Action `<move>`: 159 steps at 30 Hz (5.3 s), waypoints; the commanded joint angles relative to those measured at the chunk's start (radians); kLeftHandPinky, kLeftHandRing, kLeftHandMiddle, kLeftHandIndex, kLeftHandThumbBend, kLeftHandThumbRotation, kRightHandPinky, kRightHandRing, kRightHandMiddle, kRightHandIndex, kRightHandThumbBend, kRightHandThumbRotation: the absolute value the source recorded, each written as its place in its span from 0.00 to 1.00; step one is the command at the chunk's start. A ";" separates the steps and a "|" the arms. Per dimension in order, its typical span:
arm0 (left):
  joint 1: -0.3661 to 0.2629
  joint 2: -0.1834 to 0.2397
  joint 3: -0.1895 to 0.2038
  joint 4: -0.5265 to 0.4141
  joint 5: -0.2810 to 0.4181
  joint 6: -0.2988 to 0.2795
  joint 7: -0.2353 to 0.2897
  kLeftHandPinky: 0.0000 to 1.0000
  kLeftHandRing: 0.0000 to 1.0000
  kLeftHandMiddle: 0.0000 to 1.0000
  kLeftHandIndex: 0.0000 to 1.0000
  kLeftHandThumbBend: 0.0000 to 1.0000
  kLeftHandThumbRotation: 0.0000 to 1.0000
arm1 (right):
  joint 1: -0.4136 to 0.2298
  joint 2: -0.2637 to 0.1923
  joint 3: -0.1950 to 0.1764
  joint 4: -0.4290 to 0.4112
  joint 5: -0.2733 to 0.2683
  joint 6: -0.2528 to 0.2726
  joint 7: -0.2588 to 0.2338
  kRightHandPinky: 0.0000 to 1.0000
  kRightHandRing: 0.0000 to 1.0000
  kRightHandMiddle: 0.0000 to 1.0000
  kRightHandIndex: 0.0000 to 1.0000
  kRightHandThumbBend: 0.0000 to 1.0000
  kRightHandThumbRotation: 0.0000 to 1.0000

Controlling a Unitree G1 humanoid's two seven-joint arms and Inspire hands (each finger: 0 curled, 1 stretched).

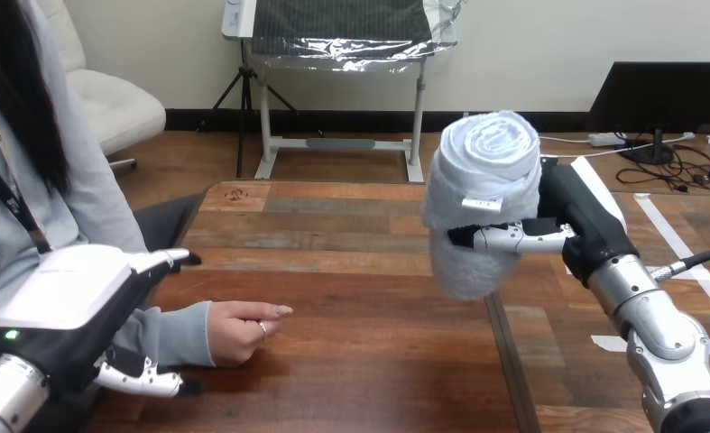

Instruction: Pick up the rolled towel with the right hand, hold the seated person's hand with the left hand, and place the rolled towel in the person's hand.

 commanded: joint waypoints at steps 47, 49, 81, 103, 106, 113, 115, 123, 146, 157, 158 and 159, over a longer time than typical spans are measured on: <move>-0.264 0.092 -0.254 0.479 0.021 -0.129 0.150 0.67 0.75 0.78 0.80 1.00 0.28 | 0.299 -0.045 -0.126 -0.729 0.253 0.166 0.204 0.30 0.36 0.43 0.45 0.70 0.00; -0.268 0.087 -0.261 0.496 0.021 -0.137 0.168 0.66 0.73 0.77 0.80 1.00 0.26 | 0.311 -0.046 -0.128 -0.752 0.259 0.178 0.208 0.30 0.36 0.43 0.45 0.71 0.00; -0.336 0.044 -0.347 0.602 0.008 -0.160 0.280 0.46 0.47 0.50 0.51 0.99 0.05 | 0.373 -0.035 -0.125 -0.869 0.304 0.227 0.260 0.28 0.34 0.42 0.44 0.71 0.00; -0.364 0.034 -0.345 0.613 -0.057 -0.227 0.297 0.36 0.37 0.39 0.36 0.87 0.00 | 0.318 -0.003 -0.093 -0.779 0.275 0.257 0.269 0.28 0.34 0.42 0.44 0.69 0.00; -0.367 0.033 -0.343 0.617 -0.060 -0.247 0.311 0.35 0.35 0.38 0.35 0.86 0.00 | 0.311 0.004 -0.089 -0.765 0.267 0.251 0.270 0.28 0.34 0.42 0.44 0.69 0.00; -0.371 0.039 -0.339 0.597 -0.054 -0.238 0.299 0.32 0.32 0.36 0.34 0.84 0.00 | 0.295 0.022 -0.080 -0.738 0.239 0.239 0.266 0.28 0.34 0.42 0.44 0.70 0.00; -0.372 0.042 -0.336 0.585 -0.060 -0.236 0.288 0.31 0.31 0.35 0.33 0.82 0.00 | 0.291 0.026 -0.077 -0.735 0.229 0.244 0.263 0.28 0.34 0.42 0.44 0.70 0.00; -0.361 0.057 -0.318 0.514 -0.076 -0.210 0.240 0.29 0.30 0.34 0.33 0.79 0.00 | 0.278 0.041 -0.064 -0.718 0.221 0.254 0.267 0.28 0.34 0.42 0.44 0.70 0.00; -0.396 0.066 -0.261 0.329 -0.130 -0.171 0.188 0.24 0.29 0.34 0.35 0.80 0.00 | 0.170 0.118 0.006 -0.538 0.074 0.181 0.204 0.30 0.35 0.42 0.44 0.70 0.00; -0.450 0.046 -0.268 0.306 -0.146 -0.148 0.159 0.24 0.29 0.34 0.35 0.81 0.00 | 0.143 0.155 0.034 -0.481 0.028 0.146 0.178 0.29 0.34 0.41 0.43 0.73 0.00; -0.454 0.045 -0.269 0.307 -0.147 -0.149 0.158 0.24 0.29 0.34 0.35 0.81 0.00 | 0.141 0.157 0.035 -0.474 0.024 0.139 0.176 0.29 0.34 0.41 0.43 0.73 0.00; -0.463 0.043 -0.272 0.306 -0.145 -0.146 0.155 0.24 0.29 0.34 0.35 0.81 0.00 | 0.139 0.161 0.039 -0.470 0.016 0.133 0.170 0.29 0.33 0.41 0.43 0.74 0.00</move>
